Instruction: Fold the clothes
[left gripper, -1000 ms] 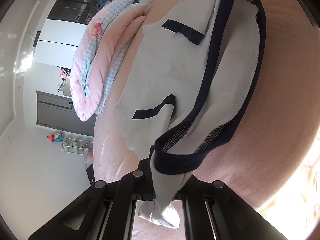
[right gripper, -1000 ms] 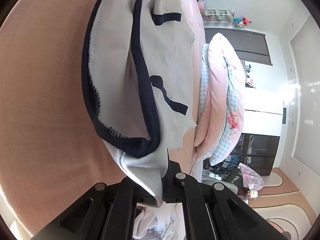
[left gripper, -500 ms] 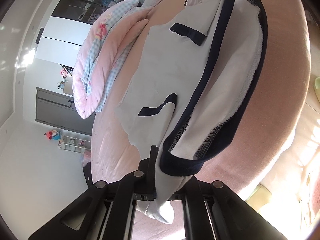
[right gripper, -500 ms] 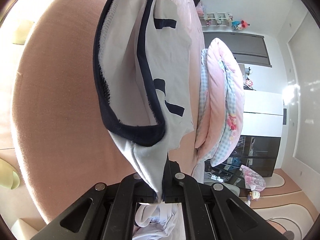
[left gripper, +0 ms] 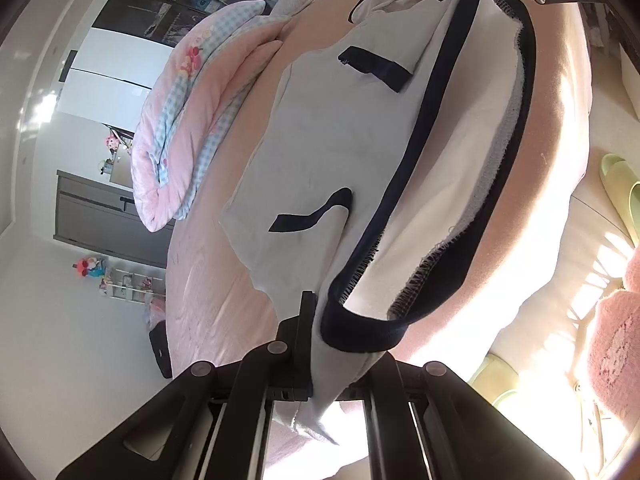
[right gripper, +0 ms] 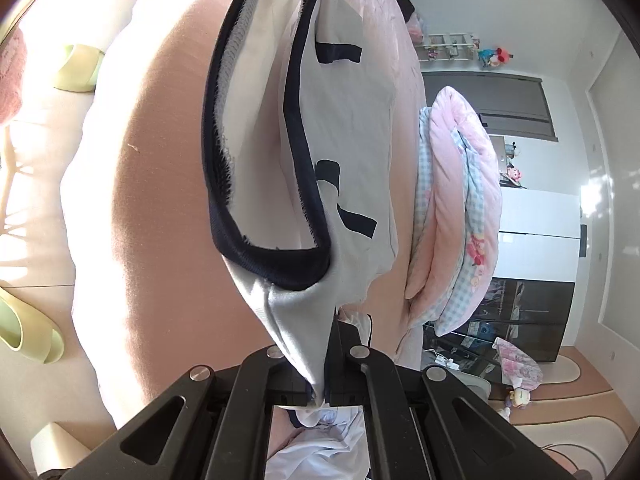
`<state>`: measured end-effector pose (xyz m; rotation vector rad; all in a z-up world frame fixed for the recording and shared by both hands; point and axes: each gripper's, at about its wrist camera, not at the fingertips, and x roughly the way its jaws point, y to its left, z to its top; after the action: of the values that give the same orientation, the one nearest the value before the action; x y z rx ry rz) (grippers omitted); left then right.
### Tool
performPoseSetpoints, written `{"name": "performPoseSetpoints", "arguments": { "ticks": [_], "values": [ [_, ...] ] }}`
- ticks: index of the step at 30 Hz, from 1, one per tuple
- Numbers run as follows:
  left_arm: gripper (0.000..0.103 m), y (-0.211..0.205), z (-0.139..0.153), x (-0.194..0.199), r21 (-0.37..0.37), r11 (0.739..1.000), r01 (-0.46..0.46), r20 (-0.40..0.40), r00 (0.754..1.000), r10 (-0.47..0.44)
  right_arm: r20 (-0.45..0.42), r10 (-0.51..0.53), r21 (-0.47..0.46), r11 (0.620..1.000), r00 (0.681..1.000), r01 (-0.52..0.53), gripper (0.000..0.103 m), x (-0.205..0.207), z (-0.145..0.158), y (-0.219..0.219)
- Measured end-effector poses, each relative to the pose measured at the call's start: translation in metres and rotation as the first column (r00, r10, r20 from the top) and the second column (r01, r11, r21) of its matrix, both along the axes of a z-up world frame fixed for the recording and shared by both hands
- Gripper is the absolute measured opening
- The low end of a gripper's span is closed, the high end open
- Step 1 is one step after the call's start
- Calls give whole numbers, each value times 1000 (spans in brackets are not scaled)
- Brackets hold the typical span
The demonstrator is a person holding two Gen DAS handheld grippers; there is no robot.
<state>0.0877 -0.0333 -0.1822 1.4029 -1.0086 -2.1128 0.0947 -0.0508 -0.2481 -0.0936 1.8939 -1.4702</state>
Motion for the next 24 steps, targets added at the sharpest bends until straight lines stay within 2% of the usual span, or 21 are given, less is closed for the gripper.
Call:
{"name": "performPoseSetpoints", "arguments": {
  "ticks": [10,16,24],
  "values": [
    [2,10,-6,13,58,998,-19,22,1000,18,48,-21,15,1000,999,21,0,12,3,12],
    [2,18,-15,23,103,994,-34,44,999,30,80,-27,46,999,996,24,1,22,-6,23],
    [2,9,9,15,141,988,-69,36,997,65,159,-76,48,996,984,69,1,17,14,18]
  ]
}}
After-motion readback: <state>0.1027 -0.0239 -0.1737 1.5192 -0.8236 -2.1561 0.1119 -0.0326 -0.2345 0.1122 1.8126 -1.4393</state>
